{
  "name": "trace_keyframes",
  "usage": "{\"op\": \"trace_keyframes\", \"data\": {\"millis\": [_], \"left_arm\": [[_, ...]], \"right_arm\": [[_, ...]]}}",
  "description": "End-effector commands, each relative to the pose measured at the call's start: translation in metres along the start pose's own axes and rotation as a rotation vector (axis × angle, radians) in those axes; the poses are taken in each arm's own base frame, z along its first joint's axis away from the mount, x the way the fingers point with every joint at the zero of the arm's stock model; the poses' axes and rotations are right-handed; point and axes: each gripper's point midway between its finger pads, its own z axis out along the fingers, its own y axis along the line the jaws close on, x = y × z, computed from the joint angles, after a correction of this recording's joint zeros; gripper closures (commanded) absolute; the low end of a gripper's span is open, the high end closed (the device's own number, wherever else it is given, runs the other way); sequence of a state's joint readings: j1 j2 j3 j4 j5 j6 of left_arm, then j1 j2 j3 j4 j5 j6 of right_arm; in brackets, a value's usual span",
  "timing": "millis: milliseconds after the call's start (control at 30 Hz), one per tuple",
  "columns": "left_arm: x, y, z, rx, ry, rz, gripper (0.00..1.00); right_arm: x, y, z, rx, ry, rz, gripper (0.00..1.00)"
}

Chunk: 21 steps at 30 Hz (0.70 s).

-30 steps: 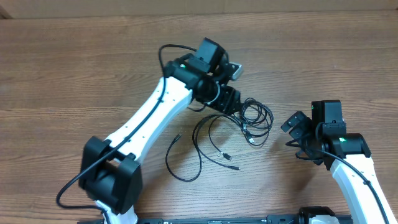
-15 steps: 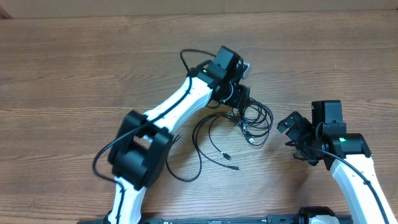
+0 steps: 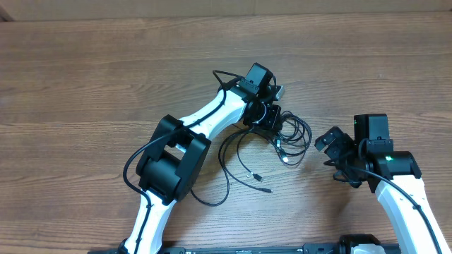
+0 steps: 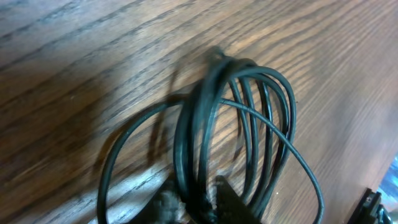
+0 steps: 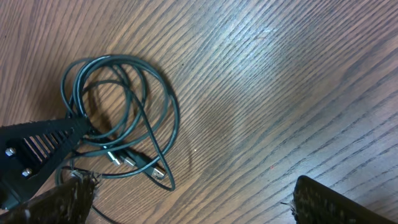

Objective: Untangle cables
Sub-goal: 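Grasp the remaining coiled cable with the left gripper and lift it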

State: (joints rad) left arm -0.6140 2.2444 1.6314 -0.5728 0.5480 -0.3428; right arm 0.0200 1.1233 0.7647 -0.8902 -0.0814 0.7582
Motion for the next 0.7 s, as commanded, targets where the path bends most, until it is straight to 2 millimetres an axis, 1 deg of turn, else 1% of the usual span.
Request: {"op": "trace_keyframes", "data": {"millis": [0, 67, 133, 167, 200, 267, 367, 400, 533, 600, 633, 667], "left_arm": [[0.001, -0.009, 0.004, 0.053, 0.016, 0.013, 0.91], [-0.001, -0.01, 0.003, 0.063, 0.015, 0.017, 0.96], [-0.003, -0.012, 0.0, 0.086, 0.013, 0.029, 0.96], [-0.005, -0.014, -0.003, 0.106, 0.011, 0.033, 0.96], [-0.008, -0.018, -0.008, 0.132, 0.007, 0.034, 0.96], [-0.014, -0.025, -0.016, 0.163, -0.006, 0.042, 0.96], [-0.021, -0.037, -0.031, 0.187, -0.032, 0.094, 0.96], [-0.023, -0.042, -0.038, 0.189, -0.044, 0.12, 0.96], [-0.026, -0.065, -0.068, 0.191, -0.091, 0.236, 0.96], [-0.026, -0.076, -0.083, 0.178, -0.115, 0.278, 0.96], [-0.026, -0.081, -0.089, 0.173, -0.126, 0.293, 0.96], [-0.025, -0.086, -0.096, 0.177, -0.136, 0.314, 0.96]], "right_arm": [[-0.007, 0.008, -0.006, -0.027, -0.022, -0.008, 0.0], [-0.007, 0.009, -0.007, -0.028, -0.022, -0.008, 0.0], [-0.006, 0.012, -0.007, -0.047, -0.015, -0.011, 0.0], [-0.005, 0.017, -0.007, -0.073, -0.003, -0.036, 0.0], [-0.002, 0.028, -0.008, -0.13, 0.017, -0.096, 0.0], [0.002, 0.042, -0.01, -0.202, 0.04, -0.15, 0.0], [0.006, 0.056, -0.014, -0.281, 0.065, -0.173, 0.0], [0.007, 0.059, -0.015, -0.296, 0.068, -0.175, 0.02], [0.007, 0.065, -0.017, -0.325, 0.073, -0.177, 0.13], [0.01, 0.071, -0.019, -0.363, 0.09, -0.184, 0.24], [0.011, 0.076, -0.021, -0.389, 0.1, -0.189, 0.31], [0.013, 0.081, -0.024, -0.418, 0.11, -0.192, 0.35]]}}
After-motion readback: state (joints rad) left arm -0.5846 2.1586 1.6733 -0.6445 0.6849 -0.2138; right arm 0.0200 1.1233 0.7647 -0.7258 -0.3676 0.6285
